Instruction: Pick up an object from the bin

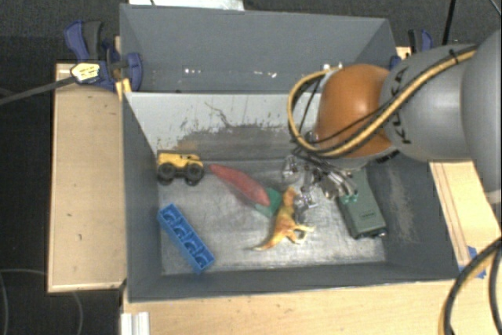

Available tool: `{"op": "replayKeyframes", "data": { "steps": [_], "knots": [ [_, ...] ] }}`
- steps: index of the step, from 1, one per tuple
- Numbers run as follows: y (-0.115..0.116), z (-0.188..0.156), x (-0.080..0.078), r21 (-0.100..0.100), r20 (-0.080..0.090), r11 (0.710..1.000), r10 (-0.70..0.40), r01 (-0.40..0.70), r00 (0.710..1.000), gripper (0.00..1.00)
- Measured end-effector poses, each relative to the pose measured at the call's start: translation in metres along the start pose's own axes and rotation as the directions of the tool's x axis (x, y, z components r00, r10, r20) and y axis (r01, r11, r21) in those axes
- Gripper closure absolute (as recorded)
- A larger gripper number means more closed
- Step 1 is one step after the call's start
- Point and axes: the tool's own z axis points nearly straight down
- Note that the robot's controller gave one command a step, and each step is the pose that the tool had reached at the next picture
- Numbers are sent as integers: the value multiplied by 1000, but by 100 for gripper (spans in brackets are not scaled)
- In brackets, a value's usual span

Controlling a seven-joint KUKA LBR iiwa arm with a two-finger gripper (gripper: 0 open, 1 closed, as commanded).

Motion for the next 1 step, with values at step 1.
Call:
{"op": "replayKeyframes", "data": {
  "steps": [1],
  "knots": [
    [0, 0, 0, 0, 0, 1000, 0, 0, 1000, 100]
  ]
}}
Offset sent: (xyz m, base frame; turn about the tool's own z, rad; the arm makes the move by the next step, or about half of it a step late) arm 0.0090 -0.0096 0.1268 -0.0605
